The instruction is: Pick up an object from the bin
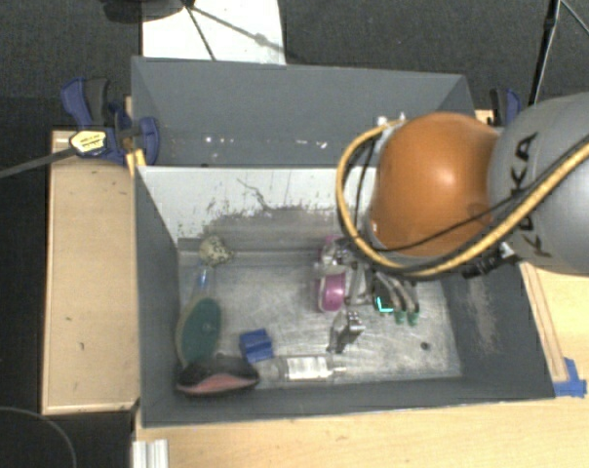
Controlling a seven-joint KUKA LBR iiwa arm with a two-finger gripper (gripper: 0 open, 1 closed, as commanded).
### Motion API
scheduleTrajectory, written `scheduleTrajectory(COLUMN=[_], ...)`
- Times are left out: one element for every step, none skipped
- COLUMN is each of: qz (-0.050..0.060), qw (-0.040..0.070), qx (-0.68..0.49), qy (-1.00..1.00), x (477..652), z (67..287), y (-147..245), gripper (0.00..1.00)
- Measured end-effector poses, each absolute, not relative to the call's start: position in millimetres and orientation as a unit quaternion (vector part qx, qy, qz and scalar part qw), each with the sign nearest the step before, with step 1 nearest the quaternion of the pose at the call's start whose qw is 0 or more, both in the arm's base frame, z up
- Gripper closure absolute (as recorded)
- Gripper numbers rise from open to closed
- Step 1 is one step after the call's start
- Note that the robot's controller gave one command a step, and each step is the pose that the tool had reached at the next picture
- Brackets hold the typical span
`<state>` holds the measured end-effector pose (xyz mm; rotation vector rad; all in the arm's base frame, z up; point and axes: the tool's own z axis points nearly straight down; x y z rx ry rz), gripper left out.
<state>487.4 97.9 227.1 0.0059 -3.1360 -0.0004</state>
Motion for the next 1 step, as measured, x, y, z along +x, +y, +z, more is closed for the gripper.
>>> scheduleTrajectory(qz=[-0.001], qw=[-0.006], qx=[0.129], qy=[-0.992], x=[485.8], z=[71.7], y=[191.4], gripper=[0.0])
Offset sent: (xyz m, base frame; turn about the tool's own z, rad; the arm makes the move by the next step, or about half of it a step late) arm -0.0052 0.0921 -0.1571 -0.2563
